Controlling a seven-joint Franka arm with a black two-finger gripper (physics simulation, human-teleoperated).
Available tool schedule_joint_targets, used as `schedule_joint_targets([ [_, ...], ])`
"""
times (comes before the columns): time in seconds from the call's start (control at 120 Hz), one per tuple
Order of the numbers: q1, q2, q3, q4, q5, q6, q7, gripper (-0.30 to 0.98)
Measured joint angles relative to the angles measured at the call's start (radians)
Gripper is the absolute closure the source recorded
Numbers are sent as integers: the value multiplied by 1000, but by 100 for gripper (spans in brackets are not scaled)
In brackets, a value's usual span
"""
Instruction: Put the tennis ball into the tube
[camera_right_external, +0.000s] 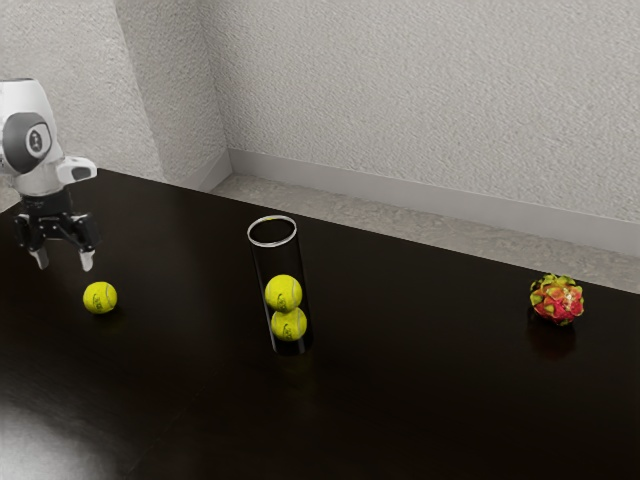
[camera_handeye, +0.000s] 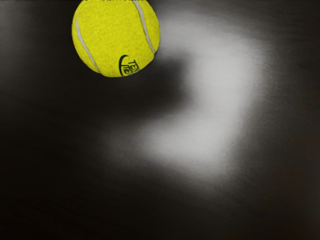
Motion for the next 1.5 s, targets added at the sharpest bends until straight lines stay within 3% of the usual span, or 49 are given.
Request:
schedule_joint_targets([
  [0.175, 6, 91, 3, -22, -7, 128, 23, 2],
  [0.467, 24, 224, 3, 28, -82, 258, 70, 2],
  [0.933, 69, 380, -14, 149, -167, 308, 152, 2],
  [1.5, 77, 421, -17, 144, -219, 340, 224, 2],
])
